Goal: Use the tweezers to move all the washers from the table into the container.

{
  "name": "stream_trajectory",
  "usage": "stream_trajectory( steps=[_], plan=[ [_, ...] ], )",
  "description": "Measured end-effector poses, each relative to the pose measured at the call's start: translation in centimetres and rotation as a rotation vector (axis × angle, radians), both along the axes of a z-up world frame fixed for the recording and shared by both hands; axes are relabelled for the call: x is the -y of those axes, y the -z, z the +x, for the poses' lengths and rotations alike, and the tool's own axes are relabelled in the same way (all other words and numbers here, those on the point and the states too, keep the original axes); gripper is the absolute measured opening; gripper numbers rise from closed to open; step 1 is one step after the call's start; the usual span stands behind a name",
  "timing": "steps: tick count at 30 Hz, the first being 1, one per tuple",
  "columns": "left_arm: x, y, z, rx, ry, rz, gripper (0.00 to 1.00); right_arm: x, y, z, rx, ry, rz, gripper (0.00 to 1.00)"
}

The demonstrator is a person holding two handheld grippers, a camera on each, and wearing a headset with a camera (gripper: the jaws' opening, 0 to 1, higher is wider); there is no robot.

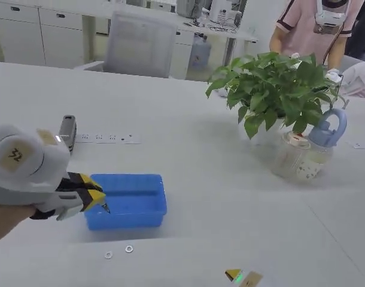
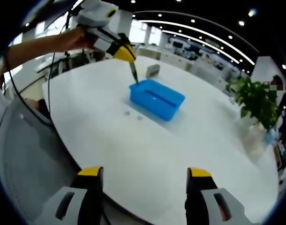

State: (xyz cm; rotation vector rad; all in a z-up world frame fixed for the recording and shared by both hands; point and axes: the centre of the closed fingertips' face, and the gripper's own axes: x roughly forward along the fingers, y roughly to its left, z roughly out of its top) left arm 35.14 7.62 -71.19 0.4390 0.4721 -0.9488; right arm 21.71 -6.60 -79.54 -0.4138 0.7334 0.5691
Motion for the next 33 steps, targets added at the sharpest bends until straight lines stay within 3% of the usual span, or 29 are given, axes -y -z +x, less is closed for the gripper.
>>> stream_trajectory(
  steps=[8, 25, 33],
  plan=[
    [0.5, 1.8, -1.5, -0.031, 0.024, 0.016, 0.02, -0.2, -0.1, -0.1, -0.001, -0.003, 0.016, 0.73],
    [0.3, 6.3, -2.1, -0.110, 0.021, 0.052, 0.02, 0.1, 0.2, -0.2, -0.006, -0.009, -0.011, 0.69],
    [0.0, 7.1, -1.8, -0.129, 0.011, 0.069, 0.02, 0.1, 0.2, -0.1, -0.008, -0.003, -0.006, 0.69]
  ],
)
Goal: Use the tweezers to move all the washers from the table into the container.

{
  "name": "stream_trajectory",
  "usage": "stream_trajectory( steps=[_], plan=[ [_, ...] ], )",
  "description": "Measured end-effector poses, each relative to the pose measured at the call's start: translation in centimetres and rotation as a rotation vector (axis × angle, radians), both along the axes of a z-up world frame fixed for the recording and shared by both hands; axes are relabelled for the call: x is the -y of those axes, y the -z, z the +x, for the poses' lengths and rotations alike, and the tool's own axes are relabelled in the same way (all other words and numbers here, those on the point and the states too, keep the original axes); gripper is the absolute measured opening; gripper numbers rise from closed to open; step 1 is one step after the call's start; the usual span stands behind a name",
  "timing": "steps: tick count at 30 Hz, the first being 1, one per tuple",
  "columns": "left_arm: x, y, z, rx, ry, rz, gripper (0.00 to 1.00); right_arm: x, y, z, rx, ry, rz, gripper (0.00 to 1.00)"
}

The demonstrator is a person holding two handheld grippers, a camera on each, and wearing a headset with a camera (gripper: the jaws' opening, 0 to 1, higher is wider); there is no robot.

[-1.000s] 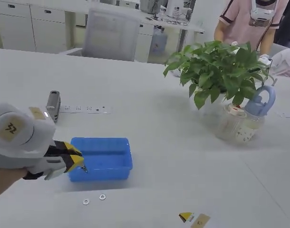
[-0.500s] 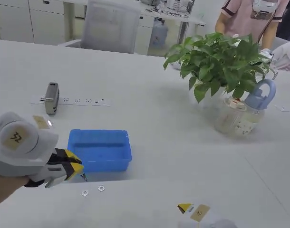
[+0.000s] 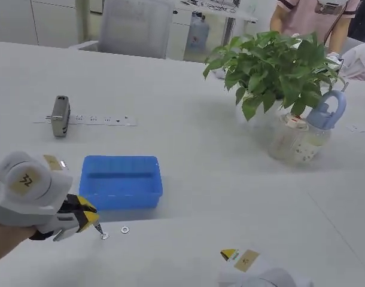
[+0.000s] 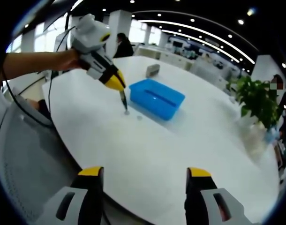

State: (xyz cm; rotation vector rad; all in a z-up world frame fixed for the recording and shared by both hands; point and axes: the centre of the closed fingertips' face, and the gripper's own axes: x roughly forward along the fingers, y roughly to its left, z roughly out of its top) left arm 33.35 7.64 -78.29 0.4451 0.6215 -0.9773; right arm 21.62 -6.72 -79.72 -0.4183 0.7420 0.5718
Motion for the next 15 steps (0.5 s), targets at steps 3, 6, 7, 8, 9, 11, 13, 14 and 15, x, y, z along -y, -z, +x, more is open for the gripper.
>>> stream_trajectory(
  steps=[3, 6, 7, 8, 9, 11, 13, 14, 15],
  plan=[
    [-0.02, 0.22, 0.04, -0.006, -0.003, 0.003, 0.02, 0.02, -0.01, 0.01, -0.001, 0.002, 0.002, 0.69],
    [0.10, 0.47, -0.04, -0.013, -0.002, 0.002, 0.02, 0.03, 0.04, -0.02, -0.003, -0.001, -0.003, 0.68],
    [0.19, 0.40, -0.03, -0.005, 0.002, -0.003, 0.02, 0.05, 0.09, -0.03, -0.003, -0.003, -0.008, 0.68],
    [0.15, 0.42, -0.06, -0.008, -0.001, 0.000, 0.02, 0.06, 0.14, -0.06, -0.004, -0.005, -0.010, 0.68],
    [0.20, 0.42, -0.02, -0.006, 0.001, 0.002, 0.02, 0.06, 0.14, -0.06, -0.004, -0.005, -0.012, 0.68],
    [0.18, 0.44, 0.05, 0.002, 0.008, 0.014, 0.02, 0.05, 0.09, -0.04, -0.002, -0.003, -0.010, 0.68],
    [0.17, 0.45, 0.02, 0.007, 0.014, 0.025, 0.02, 0.12, 0.08, -0.01, -0.002, -0.001, -0.012, 0.68],
    [0.17, 0.45, 0.01, 0.007, 0.015, 0.026, 0.02, 0.11, 0.08, -0.01, -0.001, -0.001, -0.012, 0.67],
    [0.18, 0.44, -0.04, 0.008, 0.018, 0.029, 0.02, 0.08, 0.10, -0.04, -0.003, -0.003, -0.011, 0.67]
  ],
)
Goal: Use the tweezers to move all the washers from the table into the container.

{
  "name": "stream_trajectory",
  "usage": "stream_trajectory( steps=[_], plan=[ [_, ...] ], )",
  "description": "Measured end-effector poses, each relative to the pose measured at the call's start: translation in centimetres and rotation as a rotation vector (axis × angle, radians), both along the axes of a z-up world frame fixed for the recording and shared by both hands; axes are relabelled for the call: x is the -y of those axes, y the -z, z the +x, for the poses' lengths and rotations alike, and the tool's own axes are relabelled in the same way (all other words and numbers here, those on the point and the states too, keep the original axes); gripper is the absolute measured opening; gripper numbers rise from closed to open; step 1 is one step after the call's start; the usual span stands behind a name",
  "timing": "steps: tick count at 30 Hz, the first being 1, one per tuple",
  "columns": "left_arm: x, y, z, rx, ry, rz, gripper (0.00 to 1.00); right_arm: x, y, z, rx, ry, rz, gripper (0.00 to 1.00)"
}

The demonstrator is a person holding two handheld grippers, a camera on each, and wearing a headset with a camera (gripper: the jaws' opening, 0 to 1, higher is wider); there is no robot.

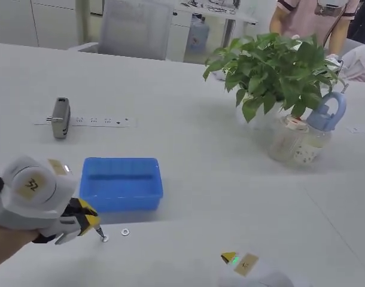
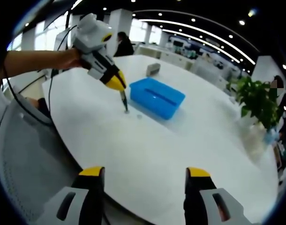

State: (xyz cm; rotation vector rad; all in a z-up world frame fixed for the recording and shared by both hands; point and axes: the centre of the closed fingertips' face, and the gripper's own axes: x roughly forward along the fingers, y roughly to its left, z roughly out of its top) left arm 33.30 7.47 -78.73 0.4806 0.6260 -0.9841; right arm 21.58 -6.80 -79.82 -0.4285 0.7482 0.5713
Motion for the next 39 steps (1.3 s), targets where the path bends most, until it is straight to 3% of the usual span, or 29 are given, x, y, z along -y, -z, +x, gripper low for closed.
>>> stream_trajectory(
  steps=[8, 21, 39],
  plan=[
    [-0.2, 0.0, -0.1, 0.003, -0.003, 0.017, 0.01, -0.1, 0.0, 0.0, -0.002, -0.001, 0.003, 0.67],
    [0.1, -2.7, 0.6, 0.055, 0.003, -0.003, 0.01, -0.2, -0.1, -0.1, 0.004, -0.009, 0.002, 0.68],
    [-0.1, -0.7, 0.3, 0.020, 0.000, 0.021, 0.01, -0.1, 0.0, -0.1, 0.001, -0.012, -0.002, 0.66]
  ],
)
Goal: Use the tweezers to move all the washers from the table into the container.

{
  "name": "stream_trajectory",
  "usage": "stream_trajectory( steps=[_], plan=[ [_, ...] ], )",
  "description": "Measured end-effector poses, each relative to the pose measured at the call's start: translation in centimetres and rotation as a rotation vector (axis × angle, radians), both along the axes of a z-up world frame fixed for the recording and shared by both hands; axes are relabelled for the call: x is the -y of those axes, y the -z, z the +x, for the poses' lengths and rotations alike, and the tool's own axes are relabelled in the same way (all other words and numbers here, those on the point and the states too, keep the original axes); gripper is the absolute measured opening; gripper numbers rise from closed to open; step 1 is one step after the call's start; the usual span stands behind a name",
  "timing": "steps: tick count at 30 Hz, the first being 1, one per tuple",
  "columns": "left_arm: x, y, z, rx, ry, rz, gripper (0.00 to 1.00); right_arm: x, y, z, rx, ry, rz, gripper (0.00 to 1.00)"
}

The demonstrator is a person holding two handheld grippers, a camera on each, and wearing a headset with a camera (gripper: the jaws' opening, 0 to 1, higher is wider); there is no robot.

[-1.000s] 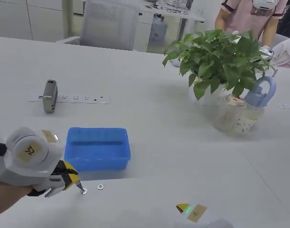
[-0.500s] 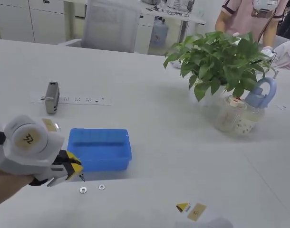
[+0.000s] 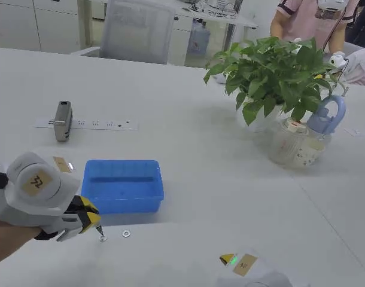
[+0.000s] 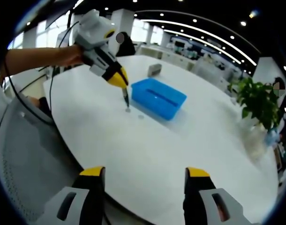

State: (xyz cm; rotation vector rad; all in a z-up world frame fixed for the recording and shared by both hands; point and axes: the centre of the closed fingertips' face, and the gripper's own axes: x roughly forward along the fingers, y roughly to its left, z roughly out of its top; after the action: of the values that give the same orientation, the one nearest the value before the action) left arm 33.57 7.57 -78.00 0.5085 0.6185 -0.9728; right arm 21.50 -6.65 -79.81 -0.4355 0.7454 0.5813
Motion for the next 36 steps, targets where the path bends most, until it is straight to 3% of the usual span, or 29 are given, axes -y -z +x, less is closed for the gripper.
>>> stream_trajectory(
  steps=[7, 19, 36],
  plan=[
    [-0.13, 0.63, 0.09, 0.001, 0.010, 0.027, 0.01, 0.04, 0.04, 0.00, -0.002, 0.003, -0.001, 0.66],
    [0.21, 0.59, 0.08, 0.003, 0.021, 0.028, 0.01, -0.06, 0.09, -0.10, -0.003, -0.006, -0.004, 0.65],
    [0.32, 0.52, -0.08, -0.048, 0.007, 0.012, 0.01, 0.08, 0.15, -0.01, 0.000, -0.002, -0.012, 0.64]
  ],
)
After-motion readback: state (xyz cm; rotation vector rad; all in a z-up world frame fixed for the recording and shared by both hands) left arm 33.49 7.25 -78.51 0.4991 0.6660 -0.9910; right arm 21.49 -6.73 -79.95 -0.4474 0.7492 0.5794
